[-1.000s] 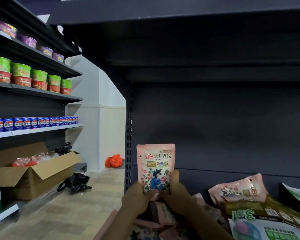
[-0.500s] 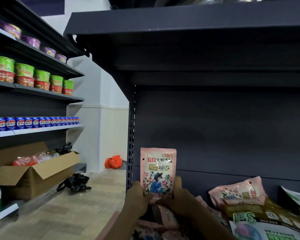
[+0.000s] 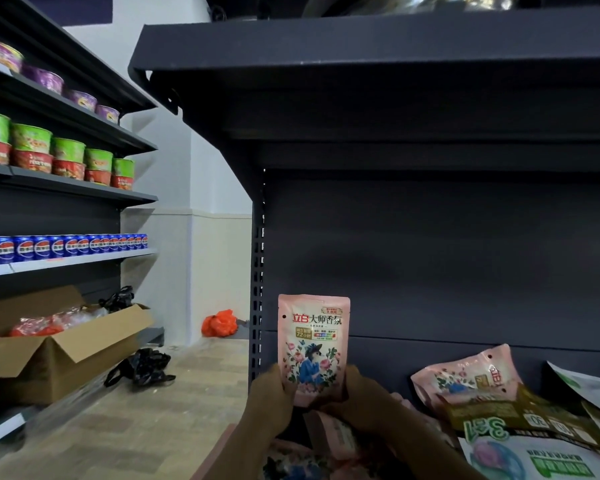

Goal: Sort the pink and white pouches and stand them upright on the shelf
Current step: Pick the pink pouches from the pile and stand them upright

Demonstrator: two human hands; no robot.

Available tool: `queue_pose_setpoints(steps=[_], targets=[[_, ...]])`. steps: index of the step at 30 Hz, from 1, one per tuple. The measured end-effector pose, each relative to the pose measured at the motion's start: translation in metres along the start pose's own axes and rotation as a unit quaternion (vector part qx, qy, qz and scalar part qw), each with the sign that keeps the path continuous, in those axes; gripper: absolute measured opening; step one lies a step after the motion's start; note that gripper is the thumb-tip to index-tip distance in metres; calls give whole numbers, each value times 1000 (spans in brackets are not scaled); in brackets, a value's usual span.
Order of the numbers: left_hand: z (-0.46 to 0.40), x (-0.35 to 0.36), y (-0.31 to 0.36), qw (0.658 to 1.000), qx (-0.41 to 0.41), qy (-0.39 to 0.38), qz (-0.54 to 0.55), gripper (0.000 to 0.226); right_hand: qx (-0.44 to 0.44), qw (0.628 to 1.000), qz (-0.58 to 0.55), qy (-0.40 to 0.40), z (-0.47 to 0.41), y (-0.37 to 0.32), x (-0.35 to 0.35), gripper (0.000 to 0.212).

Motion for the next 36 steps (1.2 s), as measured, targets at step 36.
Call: queue_pose_setpoints(steps=[36], targets=[[20,13,61,975,-100,-91,177,21,-51,985,113,118,80,17,-38,34]])
Point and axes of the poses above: each hand's wrist, its own z-axis away from the middle knuckle, its own x-axis out of the palm, y = z × x, the point moved 5 cm from there along -z, towards the middle knuckle, and after that the axes turned 15 degrees about x, right-handed, at the moved point
